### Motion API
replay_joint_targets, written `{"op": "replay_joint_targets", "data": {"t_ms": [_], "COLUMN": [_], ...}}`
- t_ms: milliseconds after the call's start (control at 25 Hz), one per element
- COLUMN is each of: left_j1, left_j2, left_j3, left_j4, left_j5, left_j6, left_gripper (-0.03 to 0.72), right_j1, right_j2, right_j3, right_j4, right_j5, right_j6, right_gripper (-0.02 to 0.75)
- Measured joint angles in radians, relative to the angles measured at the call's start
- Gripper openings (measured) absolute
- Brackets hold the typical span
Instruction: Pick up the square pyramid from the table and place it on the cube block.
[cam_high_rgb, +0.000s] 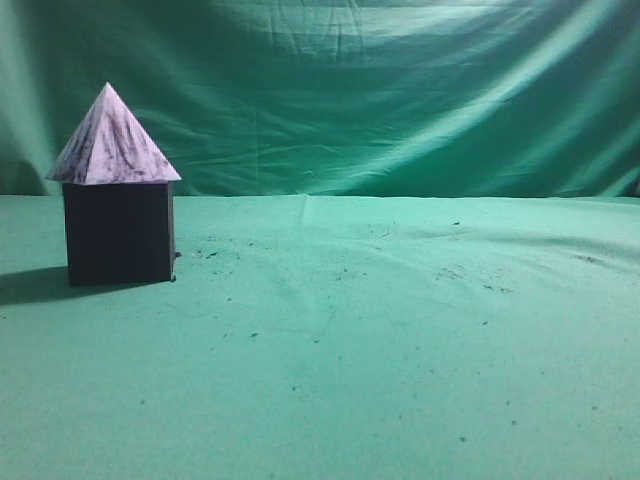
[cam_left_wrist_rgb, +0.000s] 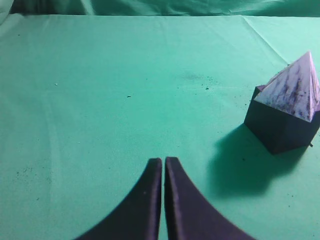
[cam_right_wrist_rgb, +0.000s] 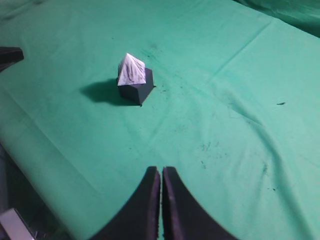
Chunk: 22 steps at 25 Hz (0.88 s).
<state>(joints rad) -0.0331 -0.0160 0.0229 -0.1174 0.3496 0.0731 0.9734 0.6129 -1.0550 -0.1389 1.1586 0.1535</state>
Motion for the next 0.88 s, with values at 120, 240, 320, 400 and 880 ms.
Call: {"op": "replay_joint_targets", "data": {"t_ms": [120, 240, 320, 400, 880], "left_j1": [0.000, 0.000, 0.000, 0.000, 0.000], "left_j2": [0.000, 0.000, 0.000, 0.000, 0.000], "left_j3": [0.000, 0.000, 0.000, 0.000, 0.000], "left_j4": [0.000, 0.000, 0.000, 0.000, 0.000], "left_j5": [0.000, 0.000, 0.000, 0.000, 0.000], "left_j6": [0.000, 0.000, 0.000, 0.000, 0.000], "left_gripper": [0.000, 0.000, 0.000, 0.000, 0.000], "right_j1": [0.000, 0.000, -0.020, -0.063, -0.663], "right_j2": [-0.029, -0.041, -0.063, -0.106, -0.497], "right_j3": [0.000, 0.020, 0.055, 0.119, 0.805], "right_j4": [-0.009, -0.017, 0.000, 0.039, 0.127], "right_j5": [0.008, 0.000, -0.047, -0.116, -0.827], "right_j6": [-0.005, -0.047, -0.119, -0.199, -0.248], "right_gripper": [0.000, 0.000, 0.000, 0.000, 0.000]}}
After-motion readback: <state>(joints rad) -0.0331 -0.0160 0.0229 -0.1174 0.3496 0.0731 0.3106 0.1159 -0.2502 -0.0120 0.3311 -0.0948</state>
